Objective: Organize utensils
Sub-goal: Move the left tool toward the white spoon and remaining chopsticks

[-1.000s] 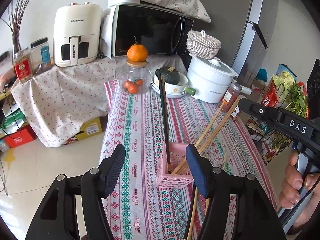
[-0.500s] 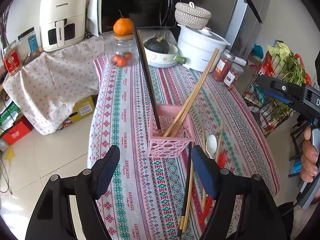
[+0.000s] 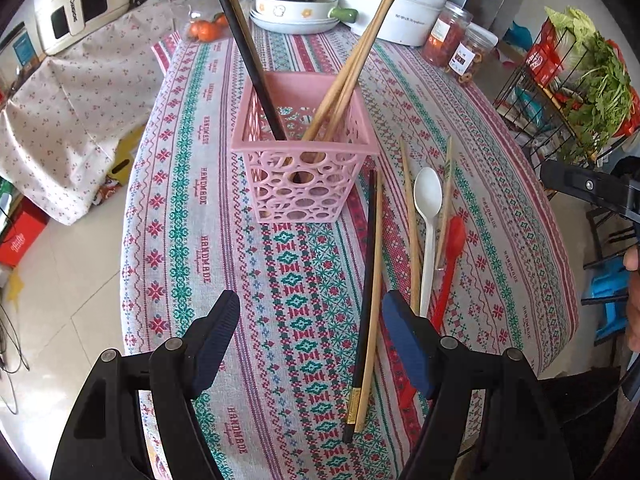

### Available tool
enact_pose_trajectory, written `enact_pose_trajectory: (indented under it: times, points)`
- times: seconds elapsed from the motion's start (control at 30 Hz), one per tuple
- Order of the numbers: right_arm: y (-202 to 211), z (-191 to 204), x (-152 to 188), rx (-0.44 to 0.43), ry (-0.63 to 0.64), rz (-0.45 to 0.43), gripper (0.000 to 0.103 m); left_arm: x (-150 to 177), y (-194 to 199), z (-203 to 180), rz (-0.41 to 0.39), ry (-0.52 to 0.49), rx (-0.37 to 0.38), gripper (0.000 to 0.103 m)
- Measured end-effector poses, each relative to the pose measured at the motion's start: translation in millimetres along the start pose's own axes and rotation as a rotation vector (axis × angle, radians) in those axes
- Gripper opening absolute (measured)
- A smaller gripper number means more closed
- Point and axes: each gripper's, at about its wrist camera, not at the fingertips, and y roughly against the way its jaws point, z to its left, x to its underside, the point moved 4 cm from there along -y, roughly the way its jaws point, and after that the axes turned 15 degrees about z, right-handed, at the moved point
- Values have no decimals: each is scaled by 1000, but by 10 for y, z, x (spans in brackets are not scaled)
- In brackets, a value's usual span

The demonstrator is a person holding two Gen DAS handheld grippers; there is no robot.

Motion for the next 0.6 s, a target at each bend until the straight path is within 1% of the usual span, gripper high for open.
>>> enact_pose_trajectory:
  times: [0.13,0.17,0.2,0.23,0.27,0.3,0.33,0.37,0.4,0.47,0.6]
  points:
    - [-116,-121,58,7,-22,50,76,-9,-158,-65,10,-18,-4,76]
    - [-141,-147,71,4,-27,62,76,-22,-199,-88,12,-33,-5,71]
    - [-160,-163,83,0,-32,71,76,-48,-235,-109,14,-48,-2,60]
    - [-173,-178,91,-3,-37,78,76,-70,-268,-125,15,-59,9,53]
    - [-180,-185,95,-3,-41,82,76,-93,-305,-140,15,-67,22,43]
    - [-188,-189,102,-2,-41,84,76,-114,-346,-141,17,-67,37,35]
    - [-191,-197,104,1,-40,84,76,-133,-396,-151,23,-64,58,31]
    - [-195,-195,108,5,-40,84,76,-153,-457,-167,34,-61,84,23]
    - [-199,-197,114,7,-40,85,76,-169,-514,-188,43,-59,103,18]
    - [-209,-195,122,6,-41,90,76,-213,-591,-228,41,-53,129,16]
    - [-231,-204,139,8,-40,99,76,-303,-680,-294,34,-38,152,13]
